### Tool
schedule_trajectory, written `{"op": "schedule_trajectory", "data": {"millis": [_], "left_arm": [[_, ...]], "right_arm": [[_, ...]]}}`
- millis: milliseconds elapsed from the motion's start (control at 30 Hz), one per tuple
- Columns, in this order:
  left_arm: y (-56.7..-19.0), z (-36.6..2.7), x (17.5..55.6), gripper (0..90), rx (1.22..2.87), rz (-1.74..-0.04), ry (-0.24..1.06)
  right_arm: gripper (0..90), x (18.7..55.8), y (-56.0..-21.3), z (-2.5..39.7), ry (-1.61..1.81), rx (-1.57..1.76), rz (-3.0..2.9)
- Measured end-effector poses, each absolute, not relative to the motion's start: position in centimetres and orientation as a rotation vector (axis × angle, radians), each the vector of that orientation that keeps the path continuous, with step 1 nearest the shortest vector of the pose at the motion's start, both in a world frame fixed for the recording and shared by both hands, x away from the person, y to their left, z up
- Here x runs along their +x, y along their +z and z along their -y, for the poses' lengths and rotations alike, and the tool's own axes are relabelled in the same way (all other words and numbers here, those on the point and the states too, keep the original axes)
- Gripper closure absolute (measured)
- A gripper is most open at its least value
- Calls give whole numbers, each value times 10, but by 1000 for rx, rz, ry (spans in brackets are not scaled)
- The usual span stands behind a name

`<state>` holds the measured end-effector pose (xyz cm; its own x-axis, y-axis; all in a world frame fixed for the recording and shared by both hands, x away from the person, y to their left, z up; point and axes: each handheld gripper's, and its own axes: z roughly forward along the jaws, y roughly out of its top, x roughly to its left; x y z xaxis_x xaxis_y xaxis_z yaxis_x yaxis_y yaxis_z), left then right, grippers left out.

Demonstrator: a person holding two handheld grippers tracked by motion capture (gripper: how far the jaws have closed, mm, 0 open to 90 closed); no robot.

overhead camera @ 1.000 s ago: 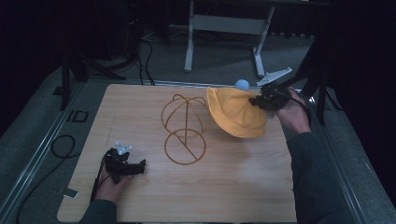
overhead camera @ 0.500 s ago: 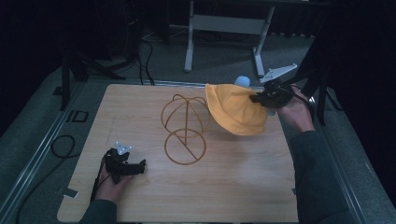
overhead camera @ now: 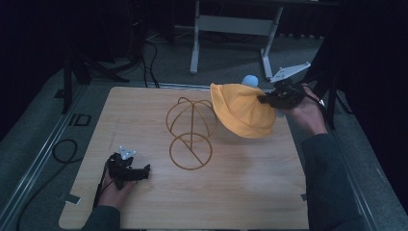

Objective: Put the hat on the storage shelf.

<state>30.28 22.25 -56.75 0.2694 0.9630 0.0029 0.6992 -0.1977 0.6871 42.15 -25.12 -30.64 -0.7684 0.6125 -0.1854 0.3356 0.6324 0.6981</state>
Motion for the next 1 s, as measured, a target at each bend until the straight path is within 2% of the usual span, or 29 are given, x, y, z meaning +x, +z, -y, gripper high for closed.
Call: {"op": "schedule_trajectory", "data": {"millis": [1000], "left_arm": [[-568, -222, 303, 2, 1971, -1494, 598]], "right_arm": [[847, 413, -291, 245, 1028, 687, -2446]]}}
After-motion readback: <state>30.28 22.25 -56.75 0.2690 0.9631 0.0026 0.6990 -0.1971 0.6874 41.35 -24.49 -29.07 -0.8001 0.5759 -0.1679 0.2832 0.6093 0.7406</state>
